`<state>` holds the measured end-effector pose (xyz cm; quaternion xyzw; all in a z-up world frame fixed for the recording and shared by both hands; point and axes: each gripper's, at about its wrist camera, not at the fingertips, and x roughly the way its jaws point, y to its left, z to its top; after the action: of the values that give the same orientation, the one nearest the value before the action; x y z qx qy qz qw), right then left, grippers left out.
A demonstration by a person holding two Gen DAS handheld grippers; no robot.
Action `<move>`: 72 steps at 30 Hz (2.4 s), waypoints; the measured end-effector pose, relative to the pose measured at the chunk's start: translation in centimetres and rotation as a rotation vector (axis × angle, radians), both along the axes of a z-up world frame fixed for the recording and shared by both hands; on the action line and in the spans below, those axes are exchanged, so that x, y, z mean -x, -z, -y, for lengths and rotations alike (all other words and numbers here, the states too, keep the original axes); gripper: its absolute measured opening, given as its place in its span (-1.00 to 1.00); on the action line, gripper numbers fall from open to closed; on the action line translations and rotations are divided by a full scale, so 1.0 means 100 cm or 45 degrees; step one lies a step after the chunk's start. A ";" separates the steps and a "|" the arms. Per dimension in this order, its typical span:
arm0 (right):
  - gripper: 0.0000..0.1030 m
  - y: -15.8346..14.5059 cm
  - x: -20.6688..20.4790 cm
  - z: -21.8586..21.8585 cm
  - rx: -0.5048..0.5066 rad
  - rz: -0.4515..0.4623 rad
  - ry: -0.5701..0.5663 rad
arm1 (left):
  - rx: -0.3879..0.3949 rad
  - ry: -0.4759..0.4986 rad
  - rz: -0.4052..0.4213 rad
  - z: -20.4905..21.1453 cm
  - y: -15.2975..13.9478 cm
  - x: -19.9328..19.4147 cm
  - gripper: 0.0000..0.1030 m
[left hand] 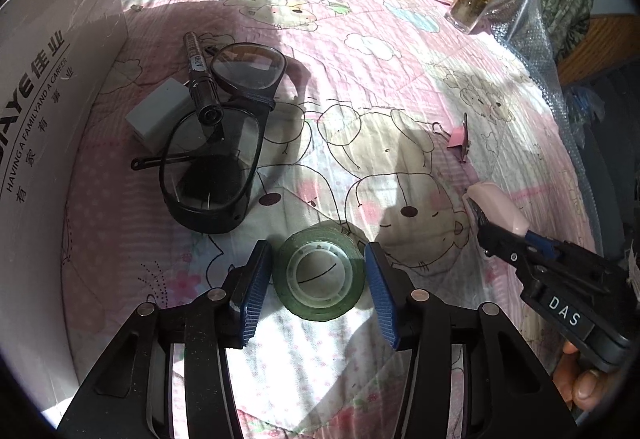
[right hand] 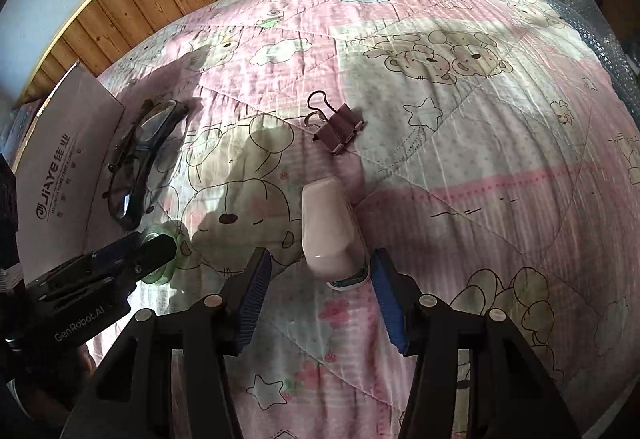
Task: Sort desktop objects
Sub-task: 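Grasp the green tape roll with the left tool while the right tool grasps the pink stapler, then carry the tape roll and pink stapler over the cardboard box with both tools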
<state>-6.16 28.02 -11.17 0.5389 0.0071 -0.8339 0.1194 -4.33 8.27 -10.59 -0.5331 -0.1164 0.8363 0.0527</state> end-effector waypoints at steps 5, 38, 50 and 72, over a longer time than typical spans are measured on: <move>-0.47 -0.005 0.000 0.002 0.002 -0.035 -0.020 | -0.050 -0.013 0.007 0.008 -0.004 -0.010 -0.05; -0.50 -0.049 -0.088 0.051 0.127 -0.077 -0.263 | -0.030 -0.058 -0.080 0.038 -0.072 -0.120 -0.05; -0.50 -0.079 -0.128 0.084 0.148 -0.116 -0.373 | -0.016 -0.144 -0.156 0.072 -0.109 -0.155 -0.05; -0.50 -0.142 -0.164 0.167 0.176 -0.234 -0.646 | -0.013 -0.271 -0.254 0.146 -0.156 -0.170 -0.05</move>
<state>10.21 11.34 3.05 0.4326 0.0959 -0.8211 0.3597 12.70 -6.38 5.03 -0.4316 -0.1709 0.8855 -0.0222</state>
